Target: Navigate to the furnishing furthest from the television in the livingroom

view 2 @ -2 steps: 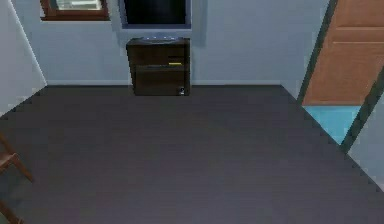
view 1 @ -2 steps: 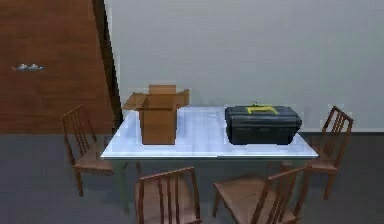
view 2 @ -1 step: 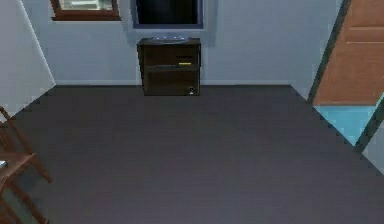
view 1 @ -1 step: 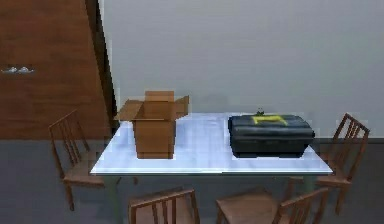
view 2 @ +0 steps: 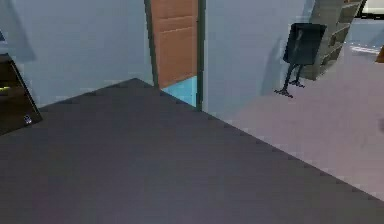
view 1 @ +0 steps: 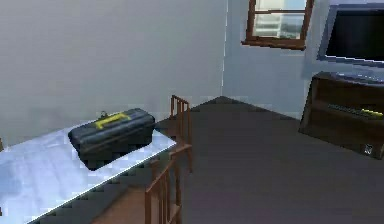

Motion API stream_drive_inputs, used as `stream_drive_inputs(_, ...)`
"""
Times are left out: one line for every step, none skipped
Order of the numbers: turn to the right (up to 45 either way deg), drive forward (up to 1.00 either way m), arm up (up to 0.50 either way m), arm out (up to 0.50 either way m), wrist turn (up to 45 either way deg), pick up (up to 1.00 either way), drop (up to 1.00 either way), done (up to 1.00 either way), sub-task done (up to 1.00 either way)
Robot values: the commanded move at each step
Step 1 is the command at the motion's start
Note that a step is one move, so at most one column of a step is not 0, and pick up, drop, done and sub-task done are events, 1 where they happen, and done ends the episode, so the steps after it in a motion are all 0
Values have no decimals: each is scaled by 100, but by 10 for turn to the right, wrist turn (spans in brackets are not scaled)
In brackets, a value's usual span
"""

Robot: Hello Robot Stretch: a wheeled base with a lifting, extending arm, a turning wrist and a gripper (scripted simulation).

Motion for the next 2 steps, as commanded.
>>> stream_drive_inputs(330, 0, 0, 0, 0, 0, 0, 0, 0)
stream_drive_inputs(0, 60, 0, 0, 0, 0, 0, 0, 0)
